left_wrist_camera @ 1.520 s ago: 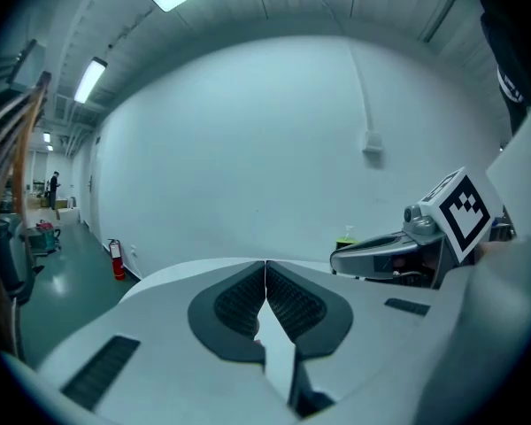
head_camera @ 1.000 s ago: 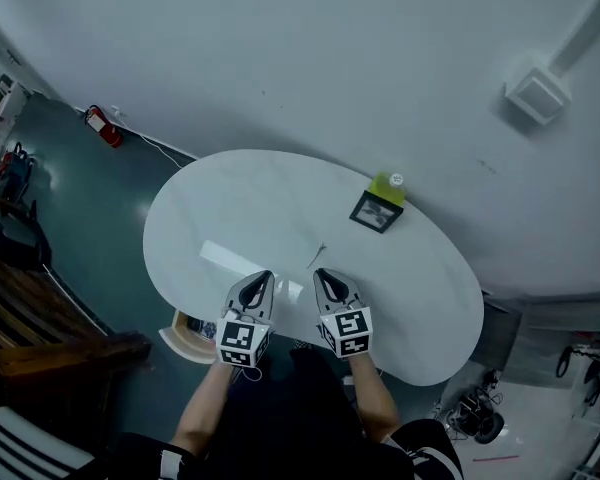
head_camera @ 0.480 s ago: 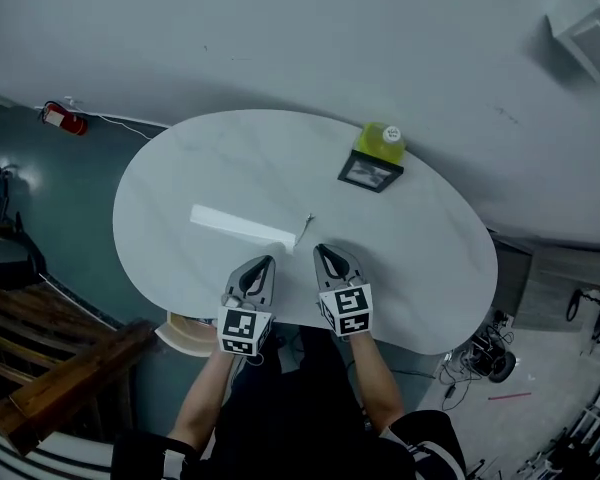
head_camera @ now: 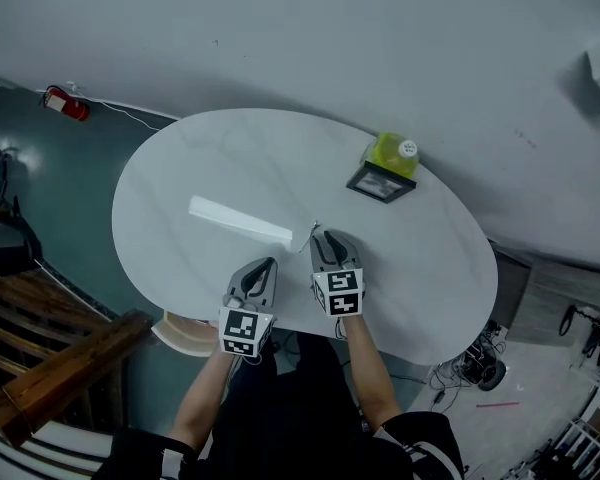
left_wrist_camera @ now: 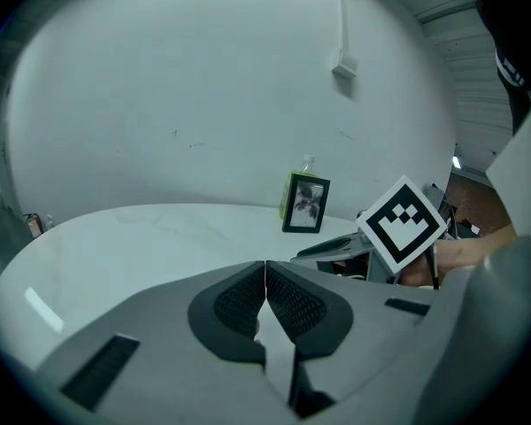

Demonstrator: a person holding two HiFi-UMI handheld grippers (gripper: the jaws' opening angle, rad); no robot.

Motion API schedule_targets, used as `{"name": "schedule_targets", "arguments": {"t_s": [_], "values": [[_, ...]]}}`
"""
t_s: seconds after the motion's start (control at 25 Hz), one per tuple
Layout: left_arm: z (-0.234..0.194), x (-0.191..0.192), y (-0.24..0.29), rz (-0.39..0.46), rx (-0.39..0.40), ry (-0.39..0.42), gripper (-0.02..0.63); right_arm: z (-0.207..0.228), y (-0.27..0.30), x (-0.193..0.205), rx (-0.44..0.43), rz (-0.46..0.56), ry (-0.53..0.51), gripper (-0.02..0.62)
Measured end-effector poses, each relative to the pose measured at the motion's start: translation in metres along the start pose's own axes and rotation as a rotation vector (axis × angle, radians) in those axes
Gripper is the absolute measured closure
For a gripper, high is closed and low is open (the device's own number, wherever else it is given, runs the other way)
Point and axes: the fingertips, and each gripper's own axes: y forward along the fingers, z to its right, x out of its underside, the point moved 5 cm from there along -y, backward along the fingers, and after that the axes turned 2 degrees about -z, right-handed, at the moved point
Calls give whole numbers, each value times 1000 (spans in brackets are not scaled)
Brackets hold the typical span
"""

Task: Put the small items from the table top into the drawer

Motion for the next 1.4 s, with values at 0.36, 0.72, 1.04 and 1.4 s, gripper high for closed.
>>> {"name": "schedule_targets", "arguments": {"t_s": [0.36, 0.72, 1.04, 1.4], "values": [[-6, 0, 2, -10, -27, -19, 586, 5, 33, -6, 14, -93, -37, 443], [-10, -1, -1, -4, -45, -28, 586, 9, 32, -7, 29, -98, -40, 468], [-9, 1, -6, 1, -54, -32, 586, 8, 33, -7, 16, -94, -55, 524], [-14, 2, -22, 21, -80, -37, 586, -2, 28, -8, 0, -84, -82, 531]]}}
